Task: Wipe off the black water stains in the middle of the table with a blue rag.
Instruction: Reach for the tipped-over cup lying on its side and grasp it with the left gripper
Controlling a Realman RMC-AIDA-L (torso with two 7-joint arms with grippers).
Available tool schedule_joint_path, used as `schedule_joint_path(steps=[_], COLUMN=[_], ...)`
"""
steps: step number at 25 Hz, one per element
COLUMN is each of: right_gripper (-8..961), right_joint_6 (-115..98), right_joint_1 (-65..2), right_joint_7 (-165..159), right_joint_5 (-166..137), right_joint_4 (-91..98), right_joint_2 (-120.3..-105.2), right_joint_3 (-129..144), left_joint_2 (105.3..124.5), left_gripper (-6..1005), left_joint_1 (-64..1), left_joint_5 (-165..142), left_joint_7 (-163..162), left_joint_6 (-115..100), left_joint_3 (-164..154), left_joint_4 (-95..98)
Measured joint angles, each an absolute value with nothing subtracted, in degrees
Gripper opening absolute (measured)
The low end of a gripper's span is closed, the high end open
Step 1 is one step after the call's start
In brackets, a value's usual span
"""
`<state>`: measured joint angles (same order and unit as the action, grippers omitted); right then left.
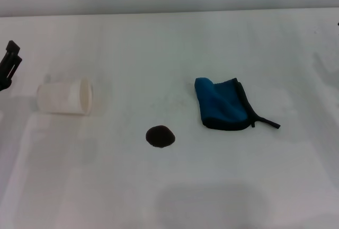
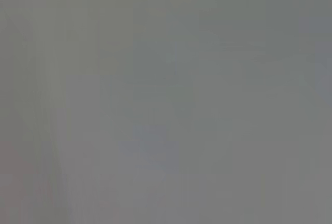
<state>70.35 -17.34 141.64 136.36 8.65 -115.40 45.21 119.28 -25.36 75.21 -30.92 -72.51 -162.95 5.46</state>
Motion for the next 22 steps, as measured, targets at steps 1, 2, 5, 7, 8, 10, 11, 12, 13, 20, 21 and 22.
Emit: schedule_joint_path(steps=[1,2,5,7,8,10,11,12,13,20,21,22], right_gripper=[807,807,807,806,806,806,806,806,806,805,805,805], right_joint_6=[70.7,71.1,71.9,72.4,72.5,72.6,72.6,72.6,72.8,74.2,74.2,74.1], right_joint_1=[-17.3,-17.3,-17.2,-17.3,-17.3,-17.4,-17.6,-17.6,-17.6,-17.8,-17.9,-17.9], right_joint_7=[141.8,141.8,141.8,141.9,141.8,141.6,141.3,141.3,141.2,139.1,138.7,138.5], right_joint_5=[136.4,136.4,136.6,136.8,136.8,136.6,136.5,136.5,136.5,136.4,136.4,136.4], right_joint_4=[8.2,7.8,7.0,6.7,6.6,6.6,6.3,6.3,5.9,4.3,4.4,4.5], right_joint_2=[-115.40,-115.40,-115.40,-115.40,-115.40,-115.40,-115.40,-115.40,-115.40,-115.38,-115.35,-115.31], right_joint_3=[44.7,44.6,44.5,44.4,44.5,44.8,45.0,45.0,45.0,45.0,45.1,45.1], left_joint_2=[119.28,119.28,119.27,119.29,119.30,119.39,119.43,119.43,119.44,119.53,119.51,119.41], left_gripper=[872,872,871,871,871,871,870,870,870,869,869,869], left_joint_1=[-25.4,-25.5,-25.4,-25.2,-25.2,-25.0,-25.0,-25.0,-25.0,-25.0,-25.2,-25.8], left_joint_5=[75.3,75.4,75.4,75.4,75.5,75.5,75.3,75.3,75.2,76.1,76.1,76.1], left_joint_7=[-29.8,-28.5,-25.7,-25.5,-25.4,-25.4,-25.3,-25.3,-25.3,-24.4,-24.4,-24.5], left_joint_6=[-72.5,-72.5,-72.6,-72.9,-73.0,-73.0,-73.0,-73.0,-73.0,-72.7,-72.7,-72.7], left_joint_3=[-163.0,-162.9,-162.9,-162.9,-162.9,-162.9,-162.9,-162.9,-162.9,-162.9,-163.0,-162.9], left_joint_4=[5.6,5.7,6.5,7.0,7.2,7.7,8.0,8.0,8.1,8.7,8.8,8.8])
